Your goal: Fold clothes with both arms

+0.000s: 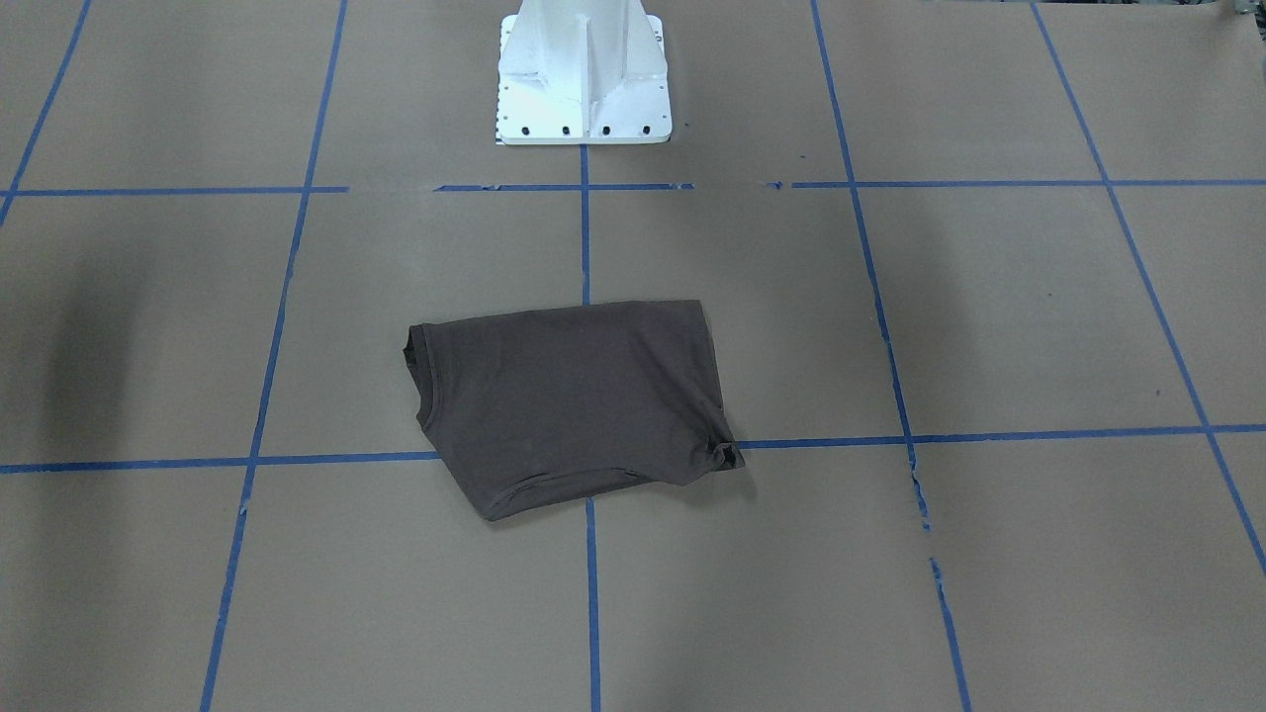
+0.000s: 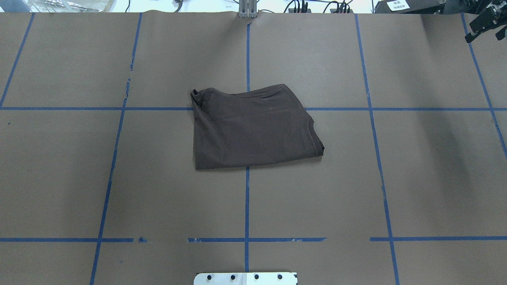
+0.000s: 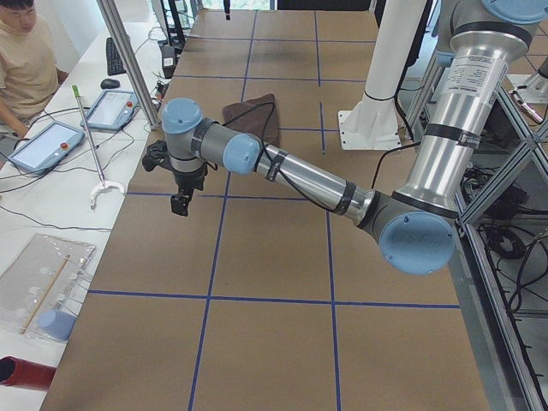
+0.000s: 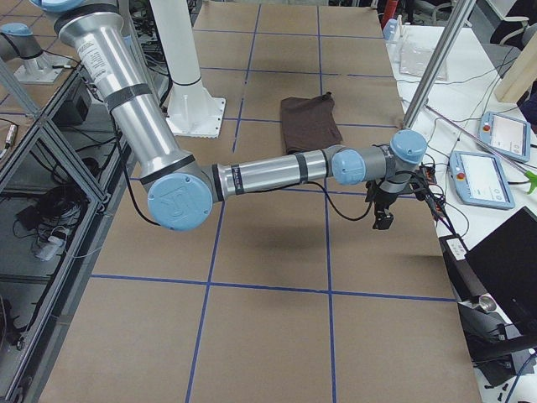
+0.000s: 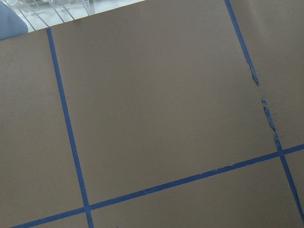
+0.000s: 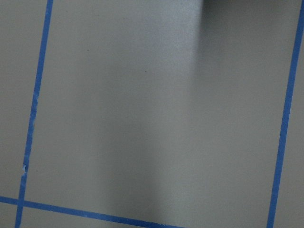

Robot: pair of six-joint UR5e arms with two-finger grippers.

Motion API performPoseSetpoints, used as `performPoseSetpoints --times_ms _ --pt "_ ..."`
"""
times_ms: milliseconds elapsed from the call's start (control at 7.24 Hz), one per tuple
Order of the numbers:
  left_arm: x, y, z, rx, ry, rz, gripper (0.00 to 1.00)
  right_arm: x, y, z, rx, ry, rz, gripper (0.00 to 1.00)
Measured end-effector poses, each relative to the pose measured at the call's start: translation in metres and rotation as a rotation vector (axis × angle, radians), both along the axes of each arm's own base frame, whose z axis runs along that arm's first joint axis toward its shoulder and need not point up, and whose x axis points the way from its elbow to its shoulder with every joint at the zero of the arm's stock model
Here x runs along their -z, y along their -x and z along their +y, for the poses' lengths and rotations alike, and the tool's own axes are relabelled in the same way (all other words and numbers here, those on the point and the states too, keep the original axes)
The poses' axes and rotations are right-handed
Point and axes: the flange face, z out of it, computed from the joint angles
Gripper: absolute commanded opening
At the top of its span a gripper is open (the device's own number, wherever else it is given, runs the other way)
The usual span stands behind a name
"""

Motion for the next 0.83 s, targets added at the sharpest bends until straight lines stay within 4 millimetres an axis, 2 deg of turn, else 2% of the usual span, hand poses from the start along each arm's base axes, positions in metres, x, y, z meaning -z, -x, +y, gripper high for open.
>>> performPoseSetpoints --times_ms 552,828 --pt "0.001 -0.002 -0.003 -0.005 -0.042 0.003 1.00 -0.002 -0.006 0.024 -0.003 -0.045 0.030 1.00" --pt "0.003 -0.005 -0.006 -0.007 -0.062 0.006 1.00 0.003 -0.003 0.025 -0.002 -0.052 0.029 1.00"
